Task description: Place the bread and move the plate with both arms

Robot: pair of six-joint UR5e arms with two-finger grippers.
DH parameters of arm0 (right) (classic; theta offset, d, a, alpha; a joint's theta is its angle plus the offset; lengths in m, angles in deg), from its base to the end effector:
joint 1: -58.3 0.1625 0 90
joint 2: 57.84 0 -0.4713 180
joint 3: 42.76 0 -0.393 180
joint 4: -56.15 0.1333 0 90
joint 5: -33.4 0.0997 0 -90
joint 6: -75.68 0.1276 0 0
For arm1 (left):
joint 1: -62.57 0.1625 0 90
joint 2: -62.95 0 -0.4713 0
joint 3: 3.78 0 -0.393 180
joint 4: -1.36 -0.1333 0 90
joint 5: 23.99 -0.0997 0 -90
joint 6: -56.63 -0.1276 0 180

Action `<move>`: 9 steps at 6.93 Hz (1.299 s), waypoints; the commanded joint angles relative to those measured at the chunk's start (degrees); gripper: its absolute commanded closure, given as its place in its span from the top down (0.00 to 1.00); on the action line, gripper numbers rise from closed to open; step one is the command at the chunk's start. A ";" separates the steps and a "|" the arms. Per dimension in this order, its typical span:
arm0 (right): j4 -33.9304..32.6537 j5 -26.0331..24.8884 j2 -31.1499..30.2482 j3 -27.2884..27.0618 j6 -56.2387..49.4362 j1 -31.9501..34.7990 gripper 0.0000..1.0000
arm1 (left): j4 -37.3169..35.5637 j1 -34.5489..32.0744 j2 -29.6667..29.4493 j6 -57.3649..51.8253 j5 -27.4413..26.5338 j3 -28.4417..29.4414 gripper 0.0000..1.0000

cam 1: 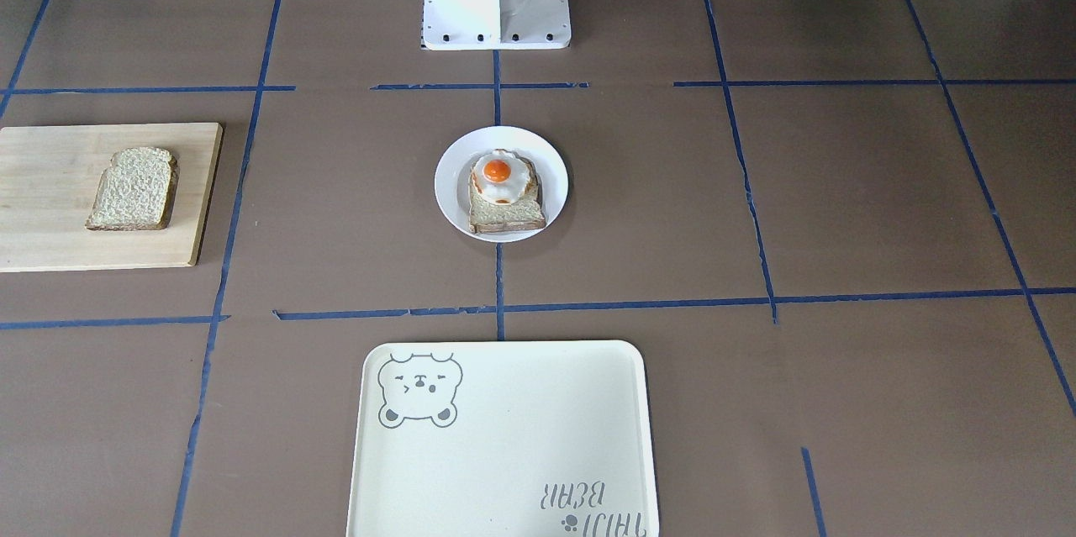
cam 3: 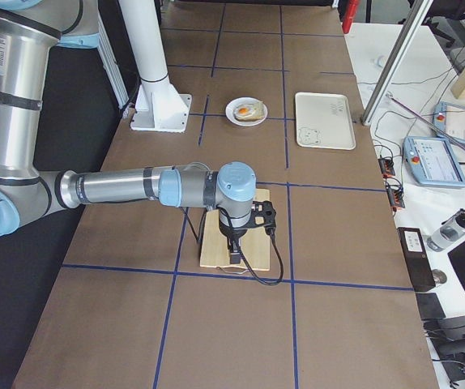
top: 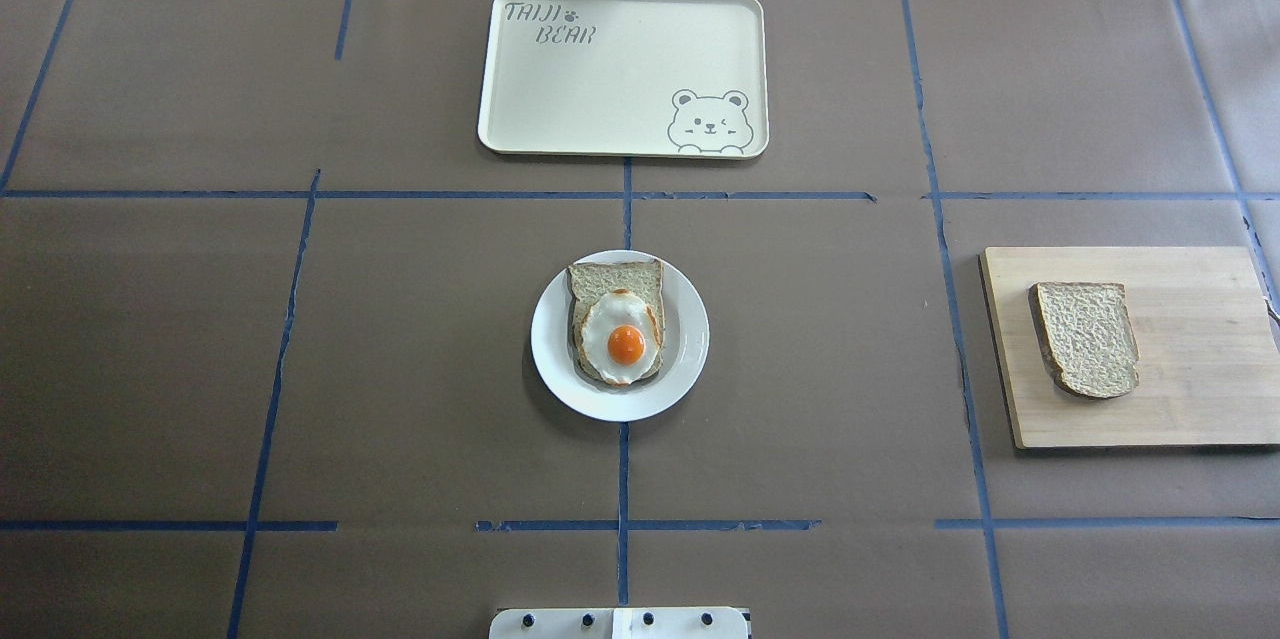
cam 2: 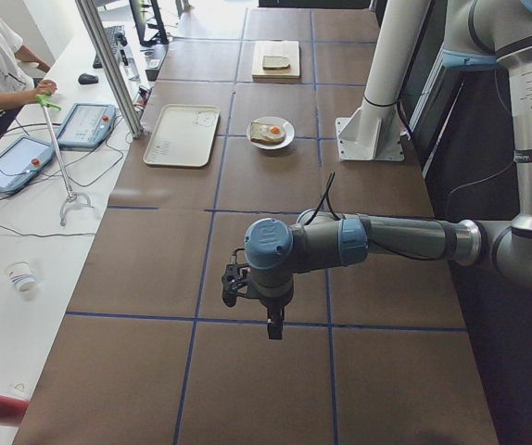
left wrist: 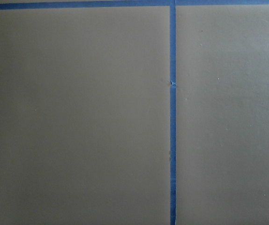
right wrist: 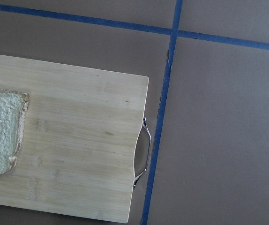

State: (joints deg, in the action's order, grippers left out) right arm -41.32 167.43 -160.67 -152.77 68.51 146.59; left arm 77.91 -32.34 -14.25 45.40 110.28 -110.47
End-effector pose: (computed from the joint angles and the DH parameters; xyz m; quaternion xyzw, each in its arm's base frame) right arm 0.0331 -0.3857 0.6652 0.0155 -0.3745 -0.0708 0.9244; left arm -0.0758 -0.3657 0.7021 -0.0237 0.3826 0.0195 0.9234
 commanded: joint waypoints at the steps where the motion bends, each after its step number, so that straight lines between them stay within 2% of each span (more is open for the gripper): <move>1: 0.00 0.00 -0.09 -0.02 0.14 0.04 1.00 | -0.35 -0.45 0.12 -0.01 -0.06 -1.83 1.00; 4: 0.00 0.09 0.09 -0.02 0.14 -0.04 1.00 | -0.35 -0.36 0.30 0.34 -1.82 -2.20 1.00; 9: 0.00 0.18 0.09 0.15 0.58 -0.04 1.00 | 0.00 -0.36 -0.06 0.42 -1.38 -2.02 1.00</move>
State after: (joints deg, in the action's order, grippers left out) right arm -41.32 167.61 -160.59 -152.73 69.05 146.54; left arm 77.82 -32.71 -14.27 45.81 108.73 -112.54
